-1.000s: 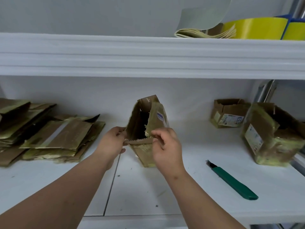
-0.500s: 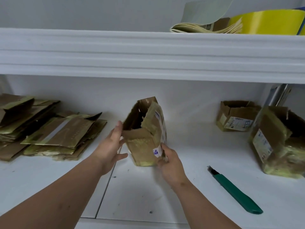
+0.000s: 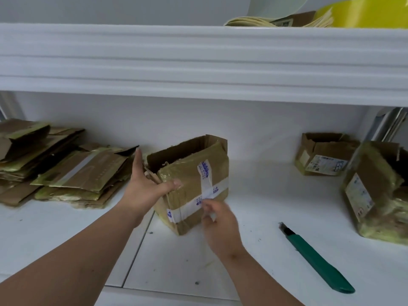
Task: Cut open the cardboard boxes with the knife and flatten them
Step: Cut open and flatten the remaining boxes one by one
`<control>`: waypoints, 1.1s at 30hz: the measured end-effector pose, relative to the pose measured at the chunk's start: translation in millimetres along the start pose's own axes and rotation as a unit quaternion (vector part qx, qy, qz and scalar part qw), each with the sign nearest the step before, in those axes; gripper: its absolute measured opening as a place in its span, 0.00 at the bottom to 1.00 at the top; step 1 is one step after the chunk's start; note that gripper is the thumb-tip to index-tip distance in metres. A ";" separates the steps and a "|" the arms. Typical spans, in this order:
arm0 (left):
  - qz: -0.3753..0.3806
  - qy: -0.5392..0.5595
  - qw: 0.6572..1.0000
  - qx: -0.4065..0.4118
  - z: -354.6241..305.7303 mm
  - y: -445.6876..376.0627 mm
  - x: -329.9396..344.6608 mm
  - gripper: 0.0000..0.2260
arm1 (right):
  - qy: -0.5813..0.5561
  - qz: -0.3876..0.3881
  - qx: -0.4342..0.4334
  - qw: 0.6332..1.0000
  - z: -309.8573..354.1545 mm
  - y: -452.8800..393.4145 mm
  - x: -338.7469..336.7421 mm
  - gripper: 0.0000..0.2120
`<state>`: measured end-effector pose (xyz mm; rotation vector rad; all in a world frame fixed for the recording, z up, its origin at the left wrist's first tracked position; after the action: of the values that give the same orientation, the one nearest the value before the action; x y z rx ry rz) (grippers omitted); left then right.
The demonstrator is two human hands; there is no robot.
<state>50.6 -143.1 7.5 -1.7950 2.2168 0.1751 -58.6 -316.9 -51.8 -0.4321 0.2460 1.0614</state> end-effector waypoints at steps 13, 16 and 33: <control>0.002 0.107 0.982 -0.156 32.7 -10.5 -6.7 0.50 | -0.091 -0.151 0.104 0.979 -33.6 -16.4 -75.8 0.09; 0.003 0.061 0.985 -0.160 33.8 -10.1 0.5 0.38 | -0.052 -0.152 0.097 0.982 -29.5 -15.4 -76.7 0.12; 0.200 -0.637 0.729 0.151 -25.6 20.4 112.2 0.45 | -0.075 -0.098 0.100 0.987 -53.2 -7.0 -77.5 0.12</control>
<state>6.2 -250.7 -2.7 -0.5390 1.3582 0.7930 -88.4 -405.1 -66.7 -0.1911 0.1705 0.8618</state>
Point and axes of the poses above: each hand's wrist, its own y-axis away from the middle knuckle, its own x-axis out of the palm, z = x × y, the point moved 9 cm from there along -y, towards the middle knuckle, and after that the axes turned 4 degrees about -y, right-handed, at the moved point
